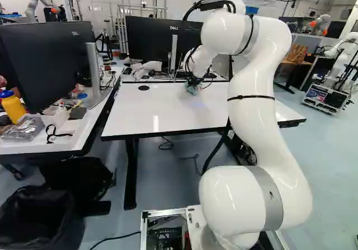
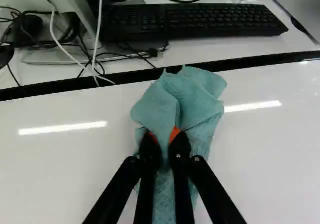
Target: Clean the table with the green towel
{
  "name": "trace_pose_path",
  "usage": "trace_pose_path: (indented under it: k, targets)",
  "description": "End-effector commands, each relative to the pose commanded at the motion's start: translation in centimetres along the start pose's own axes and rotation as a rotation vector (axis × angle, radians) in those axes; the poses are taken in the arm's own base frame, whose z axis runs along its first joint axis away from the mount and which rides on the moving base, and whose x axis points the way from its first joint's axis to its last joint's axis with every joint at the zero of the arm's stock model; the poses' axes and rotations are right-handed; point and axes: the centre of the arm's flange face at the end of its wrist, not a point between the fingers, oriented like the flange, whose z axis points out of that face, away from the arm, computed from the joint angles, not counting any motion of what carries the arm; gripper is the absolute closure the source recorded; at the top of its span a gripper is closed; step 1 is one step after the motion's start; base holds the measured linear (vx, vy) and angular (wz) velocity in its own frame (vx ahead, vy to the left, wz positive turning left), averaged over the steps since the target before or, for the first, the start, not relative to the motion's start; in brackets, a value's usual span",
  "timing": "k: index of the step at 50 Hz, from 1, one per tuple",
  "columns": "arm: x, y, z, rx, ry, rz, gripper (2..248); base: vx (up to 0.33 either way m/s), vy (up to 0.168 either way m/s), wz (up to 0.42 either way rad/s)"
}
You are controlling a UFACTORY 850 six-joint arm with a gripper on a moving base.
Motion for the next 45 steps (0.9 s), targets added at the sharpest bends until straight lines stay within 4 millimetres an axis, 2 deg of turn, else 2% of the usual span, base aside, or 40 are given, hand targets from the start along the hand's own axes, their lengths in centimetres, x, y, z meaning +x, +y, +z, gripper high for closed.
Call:
trace_pose_path:
  k: [29,45]
  targets:
    - [-2.3,-4.0,-2.8,0.04,-0.032,-0.044,211,0.0,0.0,0.0]
    - [-4.0,-5.2,-4.8,0.053,-0.054,-0.059,211,0.0,0.0,0.0]
